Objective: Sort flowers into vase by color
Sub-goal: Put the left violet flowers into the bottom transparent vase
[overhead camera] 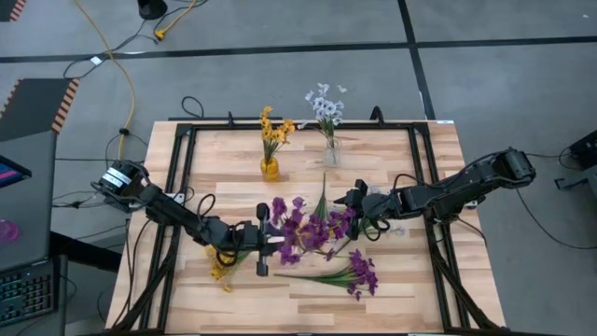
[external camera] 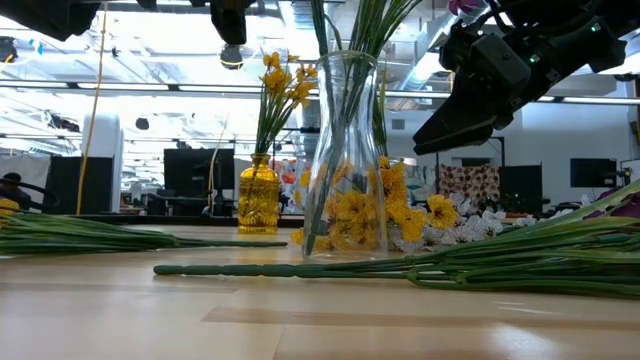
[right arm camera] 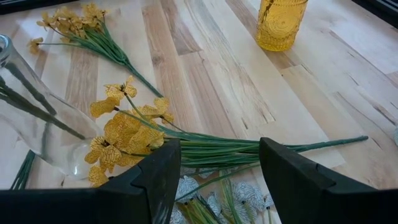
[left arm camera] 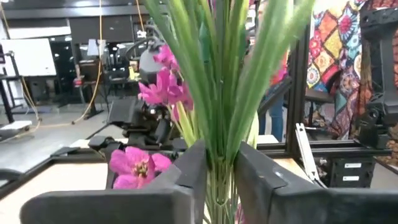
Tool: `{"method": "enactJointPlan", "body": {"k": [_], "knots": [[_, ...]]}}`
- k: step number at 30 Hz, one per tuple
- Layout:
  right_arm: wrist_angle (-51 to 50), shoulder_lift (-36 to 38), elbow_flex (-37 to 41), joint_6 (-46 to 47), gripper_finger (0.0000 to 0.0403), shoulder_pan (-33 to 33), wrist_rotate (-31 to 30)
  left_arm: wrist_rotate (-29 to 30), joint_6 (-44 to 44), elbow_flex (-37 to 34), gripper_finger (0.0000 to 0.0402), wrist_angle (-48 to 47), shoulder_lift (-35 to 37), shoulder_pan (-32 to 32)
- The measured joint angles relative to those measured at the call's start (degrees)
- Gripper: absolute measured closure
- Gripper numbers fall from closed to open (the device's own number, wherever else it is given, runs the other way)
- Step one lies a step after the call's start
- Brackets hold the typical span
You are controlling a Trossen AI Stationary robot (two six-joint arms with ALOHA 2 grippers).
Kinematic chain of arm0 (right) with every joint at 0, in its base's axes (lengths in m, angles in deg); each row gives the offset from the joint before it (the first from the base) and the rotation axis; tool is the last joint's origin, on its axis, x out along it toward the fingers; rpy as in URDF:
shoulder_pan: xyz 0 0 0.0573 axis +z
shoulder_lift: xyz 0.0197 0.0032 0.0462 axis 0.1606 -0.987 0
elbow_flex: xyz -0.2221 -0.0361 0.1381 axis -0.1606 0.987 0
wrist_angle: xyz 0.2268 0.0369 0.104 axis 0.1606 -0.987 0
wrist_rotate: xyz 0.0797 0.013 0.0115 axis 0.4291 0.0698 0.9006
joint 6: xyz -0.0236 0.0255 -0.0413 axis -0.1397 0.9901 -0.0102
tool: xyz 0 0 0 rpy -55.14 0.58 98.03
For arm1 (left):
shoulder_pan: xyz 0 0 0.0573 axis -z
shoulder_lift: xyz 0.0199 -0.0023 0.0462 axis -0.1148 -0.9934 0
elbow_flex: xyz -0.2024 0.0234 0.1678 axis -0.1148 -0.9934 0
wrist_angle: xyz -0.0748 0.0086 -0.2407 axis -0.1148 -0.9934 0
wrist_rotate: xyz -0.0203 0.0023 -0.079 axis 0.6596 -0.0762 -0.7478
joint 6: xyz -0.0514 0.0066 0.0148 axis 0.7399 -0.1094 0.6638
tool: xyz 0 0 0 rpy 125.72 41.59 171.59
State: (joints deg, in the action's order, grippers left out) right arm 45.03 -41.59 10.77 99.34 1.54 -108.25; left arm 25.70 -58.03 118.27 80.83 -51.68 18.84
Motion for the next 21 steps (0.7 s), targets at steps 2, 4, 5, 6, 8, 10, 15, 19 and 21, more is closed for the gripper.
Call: {"method": "enactJointPlan", "body": {"k": [2, 4, 5, 6, 8, 10, 15, 19, 21], "knots": [[-0.01, 0.0, 0.0, 0.0, 0.0159, 0.0, 0.0, 0.38, 0.09, 0.0, 0.0313, 0.03, 0.0, 0.02], [0.0, 0.0, -0.01, 0.04, 0.0159, 0.0, 0.01, 1.56, -0.16, 0.0, 0.0285, 0.03, 0.01, 0.05], [0.0, 0.0, 0.0, 0.07, 0.0159, 0.0, 0.0, 2.28, -0.27, 0.0, 0.027, 0.02, 0.02, 0.14], [-0.02, 0.0, 0.0, 0.17, 0.0159, 0.0, 0.02, 2.97, -0.33, 0.0, 0.0256, 0.02, 0.02, 0.22], [-0.01, 0.0, 0.0, 0.17, 0.0159, 0.0, 0.01, 3.52, -0.33, 0.0, 0.0228, 0.02, 0.02, 0.27], [-0.02, 0.0, 0.0, 0.16, 0.0159, 0.0, 0.02, 3.39, 0.13, 0.0, 0.0203, -0.22, 0.02, 0.31], [-0.02, 0.0, 0.0, 0.15, 0.0159, 0.0, 0.02, 1.75, 0.26, 0.0, 0.0159, -0.44, 0.31, 1.01], [-0.02, 0.0, 0.0, 0.13, 0.0159, 0.0, 0.02, 1.85, 0.28, 0.0, 0.0147, -4.45, 2.95, 2.34], [-0.02, 0.0, 0.0, 0.13, 0.0159, 0.0, 0.02, 1.91, 0.36, 0.0, 0.0147, -8.03, 5.03, 2.97]]}}
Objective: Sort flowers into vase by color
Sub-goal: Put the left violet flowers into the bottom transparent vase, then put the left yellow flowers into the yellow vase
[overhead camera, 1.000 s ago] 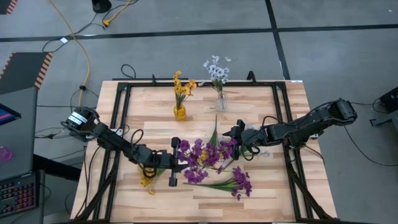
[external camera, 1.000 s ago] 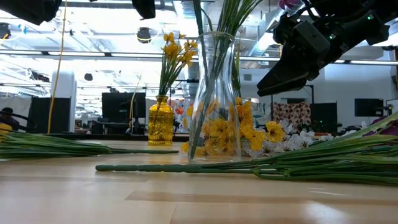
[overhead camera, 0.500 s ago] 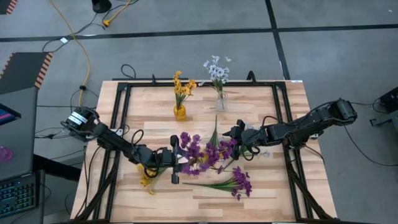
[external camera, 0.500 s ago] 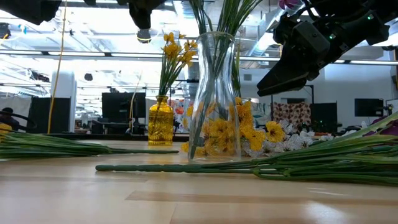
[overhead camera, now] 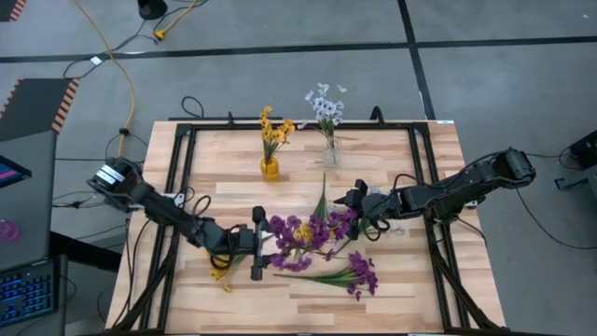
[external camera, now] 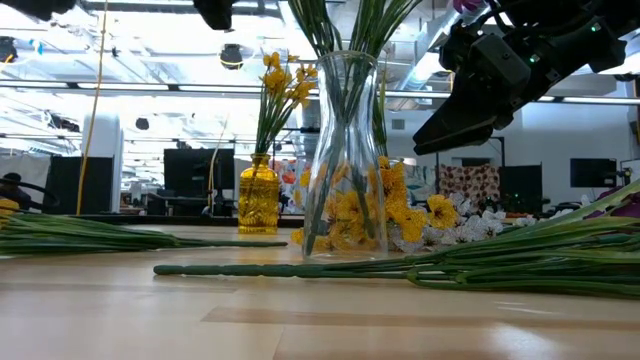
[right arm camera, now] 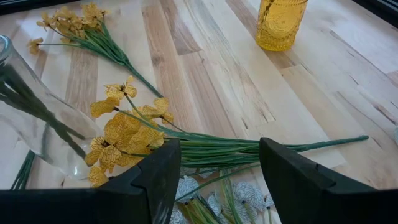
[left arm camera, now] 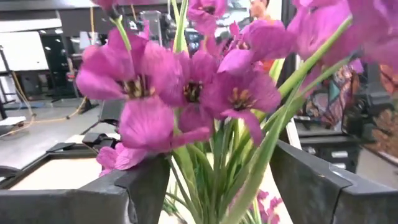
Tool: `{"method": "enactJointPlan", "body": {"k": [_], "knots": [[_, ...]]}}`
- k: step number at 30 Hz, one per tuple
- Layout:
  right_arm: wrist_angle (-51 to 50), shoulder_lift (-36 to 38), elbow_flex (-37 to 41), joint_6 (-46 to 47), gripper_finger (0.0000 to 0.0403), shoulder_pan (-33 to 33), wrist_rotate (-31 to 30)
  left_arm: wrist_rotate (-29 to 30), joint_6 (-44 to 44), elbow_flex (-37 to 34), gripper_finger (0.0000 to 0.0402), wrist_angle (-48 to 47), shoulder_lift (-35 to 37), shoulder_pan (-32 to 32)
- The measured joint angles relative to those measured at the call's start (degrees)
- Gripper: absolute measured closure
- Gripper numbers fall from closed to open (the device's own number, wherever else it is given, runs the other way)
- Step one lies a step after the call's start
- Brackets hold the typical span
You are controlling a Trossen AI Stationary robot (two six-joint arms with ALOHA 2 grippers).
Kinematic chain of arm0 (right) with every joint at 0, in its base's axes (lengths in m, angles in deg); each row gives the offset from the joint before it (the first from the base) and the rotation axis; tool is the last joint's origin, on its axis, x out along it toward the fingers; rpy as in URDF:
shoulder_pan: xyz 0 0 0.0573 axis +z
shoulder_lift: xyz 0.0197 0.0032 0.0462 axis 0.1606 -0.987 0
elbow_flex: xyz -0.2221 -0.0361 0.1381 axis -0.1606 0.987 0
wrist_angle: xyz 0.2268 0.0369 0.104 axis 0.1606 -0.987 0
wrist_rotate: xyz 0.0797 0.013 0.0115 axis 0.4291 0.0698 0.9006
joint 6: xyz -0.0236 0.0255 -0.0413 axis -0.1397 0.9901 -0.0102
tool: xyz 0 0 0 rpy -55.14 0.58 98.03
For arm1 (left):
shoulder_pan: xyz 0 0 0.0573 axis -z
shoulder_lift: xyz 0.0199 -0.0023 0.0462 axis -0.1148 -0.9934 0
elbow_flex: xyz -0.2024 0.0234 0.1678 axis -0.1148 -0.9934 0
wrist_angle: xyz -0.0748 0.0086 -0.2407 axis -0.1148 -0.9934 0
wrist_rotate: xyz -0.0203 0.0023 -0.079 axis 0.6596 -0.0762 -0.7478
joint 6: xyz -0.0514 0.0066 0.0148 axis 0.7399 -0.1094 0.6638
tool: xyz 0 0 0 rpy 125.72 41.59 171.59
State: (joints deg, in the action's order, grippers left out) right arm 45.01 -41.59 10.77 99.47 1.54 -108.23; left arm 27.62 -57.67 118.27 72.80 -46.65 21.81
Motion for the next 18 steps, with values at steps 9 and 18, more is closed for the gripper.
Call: {"method": "enactJointPlan", "body": {"k": [9, 18], "knots": [[0.0, 0.0, 0.0, -0.02, 0.0159, 0.0, 0.0, 0.37, 9.57, 0.0, 0.0146, -21.84, 12.7, 1.96], [-0.02, 0.0, 0.0, -0.18, 0.0159, 0.0, 0.0, -0.77, 35.62, 0.0, 0.0146, -42.74, 24.2, 2.75]]}}
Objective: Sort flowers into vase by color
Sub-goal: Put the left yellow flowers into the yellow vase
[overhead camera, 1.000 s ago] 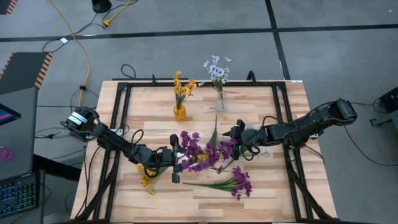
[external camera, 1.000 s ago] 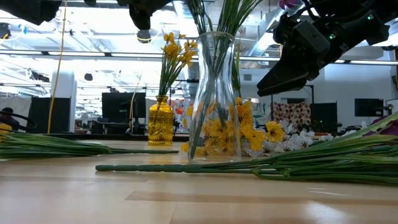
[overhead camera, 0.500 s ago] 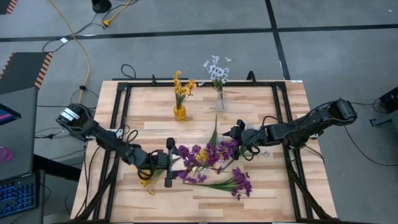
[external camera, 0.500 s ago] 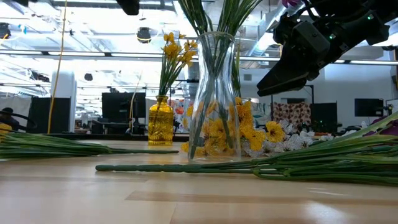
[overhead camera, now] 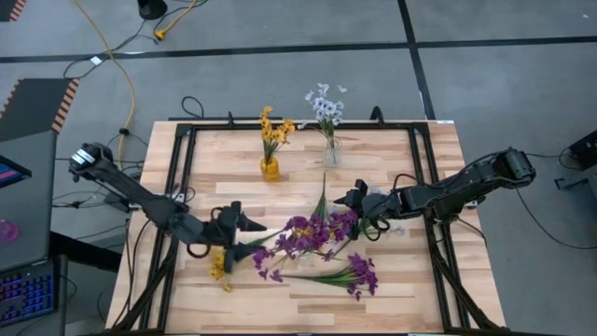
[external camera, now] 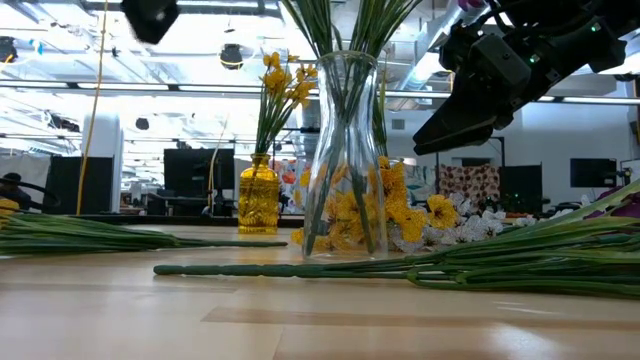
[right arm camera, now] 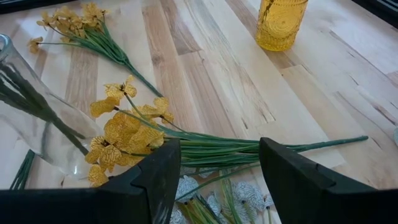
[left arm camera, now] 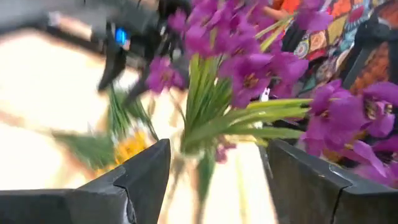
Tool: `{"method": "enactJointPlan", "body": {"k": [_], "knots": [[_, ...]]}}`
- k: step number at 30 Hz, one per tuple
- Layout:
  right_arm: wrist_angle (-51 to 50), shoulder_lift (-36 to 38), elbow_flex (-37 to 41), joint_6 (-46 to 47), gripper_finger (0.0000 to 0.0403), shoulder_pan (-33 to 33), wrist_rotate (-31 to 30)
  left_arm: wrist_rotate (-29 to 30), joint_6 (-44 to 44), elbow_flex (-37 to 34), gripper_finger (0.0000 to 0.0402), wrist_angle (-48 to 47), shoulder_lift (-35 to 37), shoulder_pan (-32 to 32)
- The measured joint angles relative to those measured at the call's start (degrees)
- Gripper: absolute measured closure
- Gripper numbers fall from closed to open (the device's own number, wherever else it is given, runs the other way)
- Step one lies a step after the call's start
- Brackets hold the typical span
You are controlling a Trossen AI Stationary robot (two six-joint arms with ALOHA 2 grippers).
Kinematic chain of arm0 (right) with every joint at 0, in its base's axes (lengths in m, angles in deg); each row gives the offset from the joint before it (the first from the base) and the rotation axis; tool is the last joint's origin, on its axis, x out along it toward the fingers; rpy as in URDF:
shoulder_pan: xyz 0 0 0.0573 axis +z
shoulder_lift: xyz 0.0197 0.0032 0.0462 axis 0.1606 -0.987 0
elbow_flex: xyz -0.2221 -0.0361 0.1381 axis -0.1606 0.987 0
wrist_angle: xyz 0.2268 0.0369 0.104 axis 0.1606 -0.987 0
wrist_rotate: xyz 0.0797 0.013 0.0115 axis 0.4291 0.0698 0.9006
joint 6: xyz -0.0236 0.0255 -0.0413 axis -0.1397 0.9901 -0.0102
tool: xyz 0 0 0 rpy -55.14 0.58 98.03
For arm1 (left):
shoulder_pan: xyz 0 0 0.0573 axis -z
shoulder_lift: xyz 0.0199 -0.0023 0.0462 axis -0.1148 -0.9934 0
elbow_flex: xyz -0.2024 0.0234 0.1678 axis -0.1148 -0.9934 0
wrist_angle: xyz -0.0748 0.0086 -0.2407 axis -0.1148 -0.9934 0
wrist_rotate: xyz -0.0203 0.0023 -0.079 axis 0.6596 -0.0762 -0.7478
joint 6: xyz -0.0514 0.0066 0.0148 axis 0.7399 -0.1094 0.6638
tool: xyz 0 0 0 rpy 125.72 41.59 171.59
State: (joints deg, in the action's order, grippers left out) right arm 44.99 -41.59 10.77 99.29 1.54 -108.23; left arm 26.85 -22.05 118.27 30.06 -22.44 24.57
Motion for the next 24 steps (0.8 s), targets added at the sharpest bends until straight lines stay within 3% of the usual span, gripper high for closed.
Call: {"method": "enactJointPlan", "body": {"k": [7, 18, 24], "knots": [[-0.02, 0.0, 0.0, 0.0, 0.0159, 0.0, 0.0, -5.12, 16.6, 0.0, 0.0146, -10.67, 4.66, 0.0], [-0.02, 0.0, 0.0, 0.02, 0.0159, 0.0, 0.0, -16.11, 42.82, 0.0, 0.0146, -20.16, 4.6, 0.02], [-0.02, 0.0, 0.0, 0.07, 0.0159, 0.0, 0.0, -19.02, 62.46, 0.0, 0.0146, -27.58, 3.15, 0.83]]}}
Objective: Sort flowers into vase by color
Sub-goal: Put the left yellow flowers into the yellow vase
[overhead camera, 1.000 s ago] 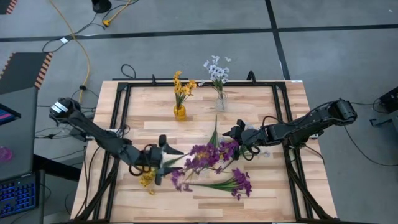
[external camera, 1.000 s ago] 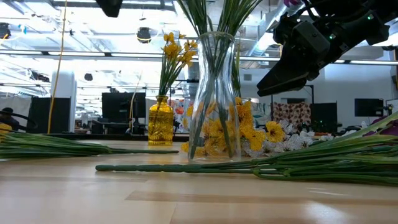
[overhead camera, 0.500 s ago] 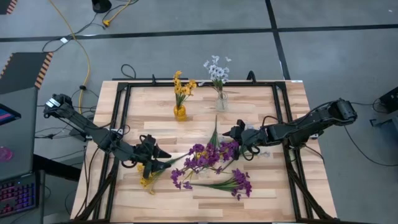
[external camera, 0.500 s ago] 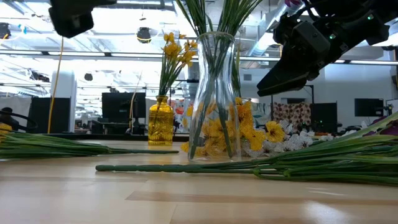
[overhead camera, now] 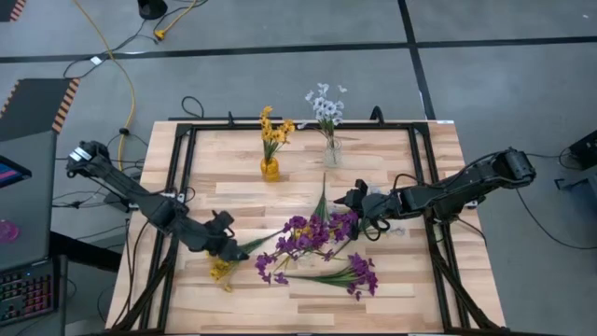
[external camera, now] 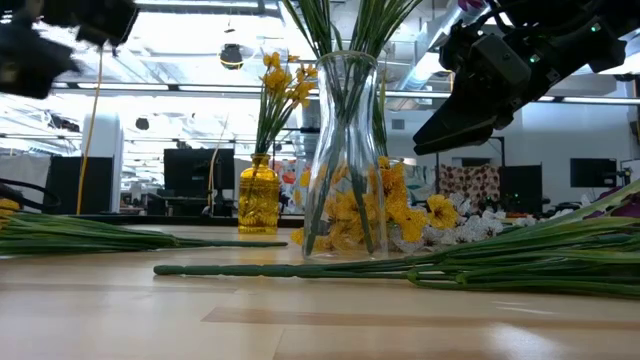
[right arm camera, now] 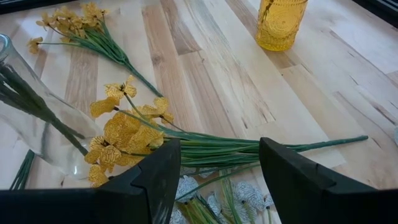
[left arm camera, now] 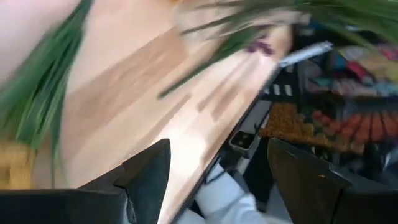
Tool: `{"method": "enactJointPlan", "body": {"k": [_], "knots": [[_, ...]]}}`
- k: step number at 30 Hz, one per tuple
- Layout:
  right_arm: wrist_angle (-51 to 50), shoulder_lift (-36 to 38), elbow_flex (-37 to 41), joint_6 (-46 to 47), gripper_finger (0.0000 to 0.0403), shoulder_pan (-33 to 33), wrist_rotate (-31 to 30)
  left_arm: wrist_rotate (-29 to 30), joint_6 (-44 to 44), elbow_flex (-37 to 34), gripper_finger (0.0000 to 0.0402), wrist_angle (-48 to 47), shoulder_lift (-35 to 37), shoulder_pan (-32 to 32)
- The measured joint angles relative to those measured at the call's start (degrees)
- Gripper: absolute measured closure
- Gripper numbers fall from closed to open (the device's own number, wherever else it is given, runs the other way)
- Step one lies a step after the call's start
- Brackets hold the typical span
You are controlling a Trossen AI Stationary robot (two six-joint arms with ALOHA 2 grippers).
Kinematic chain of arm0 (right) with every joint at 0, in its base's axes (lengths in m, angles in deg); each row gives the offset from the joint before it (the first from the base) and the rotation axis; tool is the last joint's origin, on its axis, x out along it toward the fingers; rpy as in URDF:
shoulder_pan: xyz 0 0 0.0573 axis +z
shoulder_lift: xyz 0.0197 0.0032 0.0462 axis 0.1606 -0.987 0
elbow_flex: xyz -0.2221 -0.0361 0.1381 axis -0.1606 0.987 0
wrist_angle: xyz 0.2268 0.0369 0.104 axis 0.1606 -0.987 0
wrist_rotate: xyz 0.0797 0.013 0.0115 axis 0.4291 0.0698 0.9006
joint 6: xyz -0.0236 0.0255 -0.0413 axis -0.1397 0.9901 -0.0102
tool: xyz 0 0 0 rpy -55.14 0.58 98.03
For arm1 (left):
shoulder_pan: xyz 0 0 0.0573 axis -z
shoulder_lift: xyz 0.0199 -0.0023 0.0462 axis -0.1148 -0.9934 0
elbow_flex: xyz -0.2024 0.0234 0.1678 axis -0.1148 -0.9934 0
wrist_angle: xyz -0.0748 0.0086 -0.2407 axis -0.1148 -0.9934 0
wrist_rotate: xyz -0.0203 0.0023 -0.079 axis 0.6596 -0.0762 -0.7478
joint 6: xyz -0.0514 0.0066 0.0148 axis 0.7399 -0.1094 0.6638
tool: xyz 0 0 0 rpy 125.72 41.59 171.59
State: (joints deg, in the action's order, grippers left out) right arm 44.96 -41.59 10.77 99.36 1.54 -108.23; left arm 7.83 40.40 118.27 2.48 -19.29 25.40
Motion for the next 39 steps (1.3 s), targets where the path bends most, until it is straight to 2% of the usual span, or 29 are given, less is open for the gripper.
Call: {"method": "enactJointPlan", "body": {"k": [4, 10, 20, 32, 39], "knots": [[0.01, 0.0, 0.0, 0.07, 0.0159, 0.0, 0.0, -4.58, 10.19, 0.0, 0.0148, 0.48, -2.74, 0.39], [0.0, 0.0, 0.0, 0.13, 0.0159, 0.0, 0.02, -11.61, 17.98, 0.0, 0.0159, 0.12, -8.26, 0.39], [0.0, 0.01, 0.0, 0.11, 0.0159, 0.0, 0.0, -21.2, 20.3, 0.0, 0.0185, 0.19, -15.61, 0.39], [0.0, 0.02, 0.0, -0.07, 0.0159, 0.0, 0.01, -21.78, 18.82, 0.0, 0.0194, -0.48, -22.07, 0.39], [0.0, 0.02, 0.0, -0.04, 0.0159, 0.0, 0.0, -20.74, 15.81, 0.0, 0.0194, -8.42, -22.86, 0.05]]}}
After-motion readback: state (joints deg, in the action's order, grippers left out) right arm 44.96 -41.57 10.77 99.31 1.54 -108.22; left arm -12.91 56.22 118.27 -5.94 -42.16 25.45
